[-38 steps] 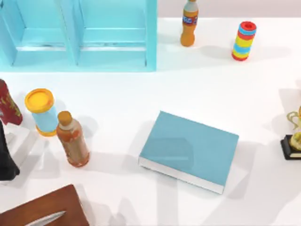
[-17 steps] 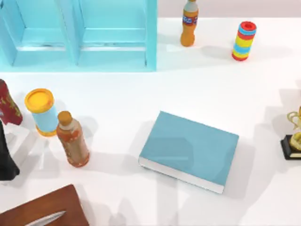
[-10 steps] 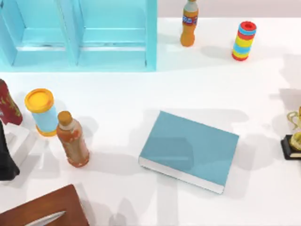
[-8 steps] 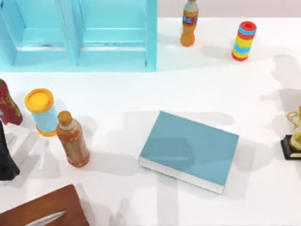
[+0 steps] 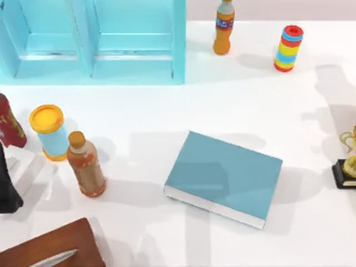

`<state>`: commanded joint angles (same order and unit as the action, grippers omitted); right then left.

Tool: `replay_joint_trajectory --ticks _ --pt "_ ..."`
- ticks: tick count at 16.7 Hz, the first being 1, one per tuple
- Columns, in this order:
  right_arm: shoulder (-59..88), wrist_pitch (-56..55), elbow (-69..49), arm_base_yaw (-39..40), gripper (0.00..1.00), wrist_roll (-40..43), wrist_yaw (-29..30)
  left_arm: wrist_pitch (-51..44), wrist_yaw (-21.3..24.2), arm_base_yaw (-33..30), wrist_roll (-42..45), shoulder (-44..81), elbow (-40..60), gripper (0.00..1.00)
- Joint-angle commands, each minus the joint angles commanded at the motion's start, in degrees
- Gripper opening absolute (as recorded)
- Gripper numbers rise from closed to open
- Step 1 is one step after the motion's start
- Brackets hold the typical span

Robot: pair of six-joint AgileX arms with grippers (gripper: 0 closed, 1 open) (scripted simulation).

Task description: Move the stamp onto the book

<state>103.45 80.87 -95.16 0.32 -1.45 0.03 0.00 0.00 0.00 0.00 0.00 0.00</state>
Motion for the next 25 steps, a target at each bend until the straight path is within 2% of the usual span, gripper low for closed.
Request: replay_joint_trajectory --ticks 4,15,18,25 --pt "1.55 -3.75 -2.61 7.62 0.0 -6.89 0.39 0.0 0.0 0.0 0.0 0.0 0.0 1.0" --pt "14.32 -11.99 -3.68 34.24 0.0 -35.88 0.6 0.0 0.0 0.0 0.0 0.0 0.0 1.0" --pt "16.61 -12.59 -3.27 37.67 0.0 -38.04 0.34 0.0 0.0 0.0 0.0 0.0 0.0 1.0" --pt "16.54 -11.74 -3.98 37.73 0.0 -38.08 0.33 0.0 0.0 0.0 0.0 0.0 0.0 1.0"
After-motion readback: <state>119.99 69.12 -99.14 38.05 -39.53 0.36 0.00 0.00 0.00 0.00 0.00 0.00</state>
